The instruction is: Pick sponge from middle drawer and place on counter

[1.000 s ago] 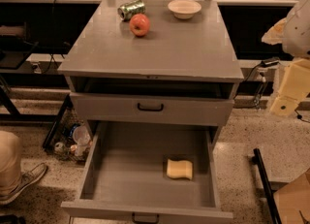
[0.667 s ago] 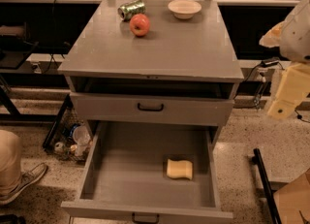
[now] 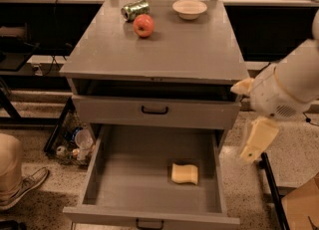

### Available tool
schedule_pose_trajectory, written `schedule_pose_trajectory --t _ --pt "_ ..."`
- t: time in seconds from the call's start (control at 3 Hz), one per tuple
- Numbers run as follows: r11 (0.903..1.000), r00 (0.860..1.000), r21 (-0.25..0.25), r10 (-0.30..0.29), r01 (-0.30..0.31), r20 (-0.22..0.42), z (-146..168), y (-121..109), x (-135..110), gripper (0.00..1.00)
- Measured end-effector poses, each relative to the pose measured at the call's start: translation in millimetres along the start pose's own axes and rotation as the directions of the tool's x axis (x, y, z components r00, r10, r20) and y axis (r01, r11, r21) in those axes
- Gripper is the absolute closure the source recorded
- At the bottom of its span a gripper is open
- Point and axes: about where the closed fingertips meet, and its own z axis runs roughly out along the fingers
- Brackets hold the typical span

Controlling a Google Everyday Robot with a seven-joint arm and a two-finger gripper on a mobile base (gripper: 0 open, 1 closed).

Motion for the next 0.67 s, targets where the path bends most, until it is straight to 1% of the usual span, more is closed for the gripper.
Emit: schedule_pose_trajectory --t 0.33,0.67 --pt "0.9987 0.984 -0.05 0.011 -0.002 0.18 82.3 5.5 0.7 0.0" --pt "0.9987 0.984 -0.051 0.011 -0.002 0.18 82.3 5.8 0.7 0.0"
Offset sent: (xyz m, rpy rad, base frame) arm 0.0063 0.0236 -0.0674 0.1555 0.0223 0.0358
